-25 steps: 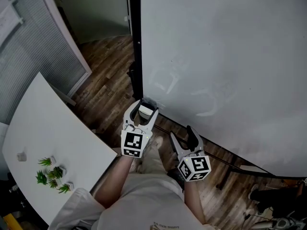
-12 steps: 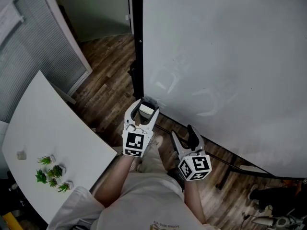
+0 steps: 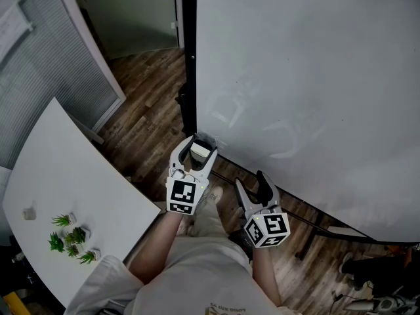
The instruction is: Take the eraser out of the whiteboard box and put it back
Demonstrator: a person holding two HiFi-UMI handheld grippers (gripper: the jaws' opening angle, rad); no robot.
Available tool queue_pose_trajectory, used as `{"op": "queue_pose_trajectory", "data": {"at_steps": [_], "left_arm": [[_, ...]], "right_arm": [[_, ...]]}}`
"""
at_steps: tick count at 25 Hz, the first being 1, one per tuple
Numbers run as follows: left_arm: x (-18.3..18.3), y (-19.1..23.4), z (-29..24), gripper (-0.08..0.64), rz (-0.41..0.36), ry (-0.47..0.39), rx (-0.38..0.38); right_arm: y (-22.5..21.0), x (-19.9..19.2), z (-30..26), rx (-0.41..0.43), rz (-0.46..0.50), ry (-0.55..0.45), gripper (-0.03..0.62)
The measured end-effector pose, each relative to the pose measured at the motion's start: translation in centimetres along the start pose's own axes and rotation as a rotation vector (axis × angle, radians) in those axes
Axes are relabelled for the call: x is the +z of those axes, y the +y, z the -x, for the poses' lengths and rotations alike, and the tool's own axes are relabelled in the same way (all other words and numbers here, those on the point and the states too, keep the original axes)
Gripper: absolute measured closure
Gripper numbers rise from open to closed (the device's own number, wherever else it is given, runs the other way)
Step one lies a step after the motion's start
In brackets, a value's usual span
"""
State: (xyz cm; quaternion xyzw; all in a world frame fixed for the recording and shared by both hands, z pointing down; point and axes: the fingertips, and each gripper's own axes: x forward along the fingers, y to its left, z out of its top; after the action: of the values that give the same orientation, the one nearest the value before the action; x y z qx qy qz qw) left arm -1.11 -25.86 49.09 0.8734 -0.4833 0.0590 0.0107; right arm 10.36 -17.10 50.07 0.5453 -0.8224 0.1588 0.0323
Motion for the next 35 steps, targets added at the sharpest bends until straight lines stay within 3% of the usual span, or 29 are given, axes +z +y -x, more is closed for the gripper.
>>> {"op": "queue_pose_trajectory", "data": {"at_steps": [35], "left_arm": [[4.4,-0.2,3.1,0.295,-0.011,-0.107,0.002]], "right_arm": [[2.1,1.1,1.7,0.007,0.022,-0.048,0.302]]}}
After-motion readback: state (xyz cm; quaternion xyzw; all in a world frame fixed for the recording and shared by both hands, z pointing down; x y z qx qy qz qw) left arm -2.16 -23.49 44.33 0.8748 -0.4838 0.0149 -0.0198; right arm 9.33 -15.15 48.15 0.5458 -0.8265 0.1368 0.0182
